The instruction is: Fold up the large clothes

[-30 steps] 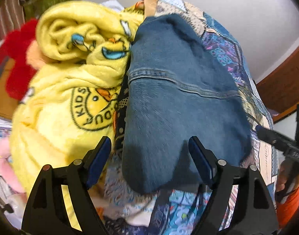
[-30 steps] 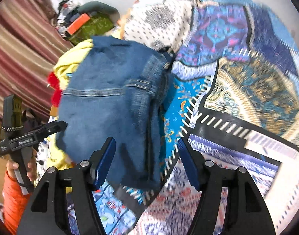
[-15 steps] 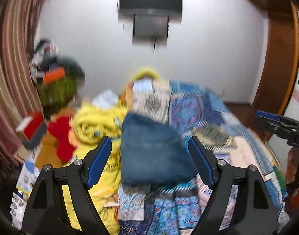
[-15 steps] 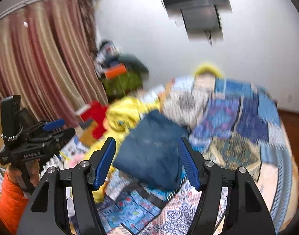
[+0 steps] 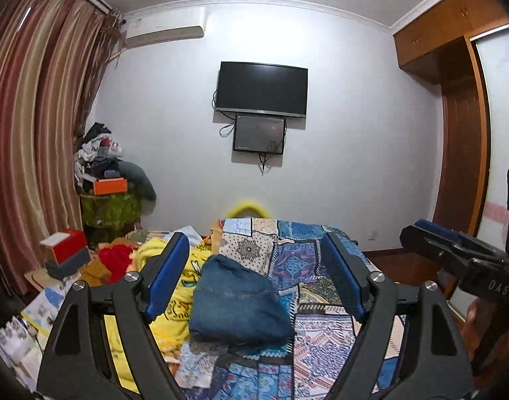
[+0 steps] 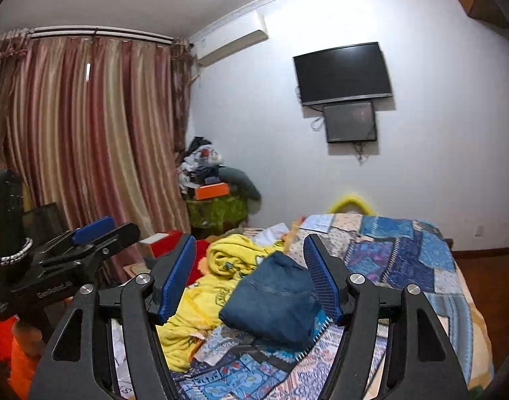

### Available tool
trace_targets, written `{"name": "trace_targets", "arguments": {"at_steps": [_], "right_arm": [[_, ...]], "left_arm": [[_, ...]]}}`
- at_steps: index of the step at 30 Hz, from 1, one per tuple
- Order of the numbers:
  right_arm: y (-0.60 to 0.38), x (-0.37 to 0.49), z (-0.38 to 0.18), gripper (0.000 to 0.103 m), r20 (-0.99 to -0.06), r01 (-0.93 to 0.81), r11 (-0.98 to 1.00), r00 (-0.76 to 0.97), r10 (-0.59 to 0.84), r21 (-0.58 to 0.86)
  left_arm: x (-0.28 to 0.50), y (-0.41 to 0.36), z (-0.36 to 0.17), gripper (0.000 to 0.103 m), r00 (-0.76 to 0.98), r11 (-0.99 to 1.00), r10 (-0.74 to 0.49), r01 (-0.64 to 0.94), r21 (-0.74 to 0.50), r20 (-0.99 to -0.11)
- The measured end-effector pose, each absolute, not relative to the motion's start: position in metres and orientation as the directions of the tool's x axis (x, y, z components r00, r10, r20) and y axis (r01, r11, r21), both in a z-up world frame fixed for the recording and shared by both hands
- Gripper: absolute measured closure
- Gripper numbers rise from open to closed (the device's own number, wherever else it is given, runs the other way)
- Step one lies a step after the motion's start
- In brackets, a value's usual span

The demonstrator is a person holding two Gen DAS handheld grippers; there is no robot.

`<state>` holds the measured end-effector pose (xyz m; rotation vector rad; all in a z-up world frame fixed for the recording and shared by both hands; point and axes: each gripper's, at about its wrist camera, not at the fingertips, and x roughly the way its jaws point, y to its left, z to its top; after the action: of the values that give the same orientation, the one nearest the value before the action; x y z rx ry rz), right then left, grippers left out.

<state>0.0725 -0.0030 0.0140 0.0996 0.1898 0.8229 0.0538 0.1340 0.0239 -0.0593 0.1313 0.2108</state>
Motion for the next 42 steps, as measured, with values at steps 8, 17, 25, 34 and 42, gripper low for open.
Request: {"name": "trace_targets", "arguments": {"at_steps": [8, 17, 25, 34, 42], "right_arm": [[-0.011, 0.072, -0.001, 0.016, -0.128, -0.642, 0.747, 0.737, 0.664, 0.176], [-0.012, 0.074, -0.004, 0.000, -0.152, -0.614, 0.774, 0.759, 0.633, 0.158], [-0.016, 0.070, -0.005, 0.000, -0.147, -0.608, 0.777, 0.764, 0.628, 0.163], [-0.020, 0.065, -0.002, 0.000, -0.146, -0.601, 0.785, 0.772, 0.619, 0.152], [-0.022, 0.063, 0.001, 0.000, -0.141, -0.603, 0.783, 0.771, 0.621, 0.152]], "left_arm": [[0.045, 0.121, 0.010, 0.005, 0.963, 0.969, 0.243, -0.247, -0.020, -0.117], [0.047, 0.112, 0.001, 0.001, 0.956, 0.964, 0.263, -0.266, 0.000, -0.132], [0.045, 0.108, -0.003, 0.001, 0.953, 0.962, 0.274, -0.274, 0.014, -0.132], [0.047, 0.107, -0.003, 0.001, 0.948, 0.957, 0.288, -0.289, 0.013, -0.136], [0.050, 0.102, -0.003, 0.000, 0.948, 0.957, 0.289, -0.288, 0.025, -0.133]]}}
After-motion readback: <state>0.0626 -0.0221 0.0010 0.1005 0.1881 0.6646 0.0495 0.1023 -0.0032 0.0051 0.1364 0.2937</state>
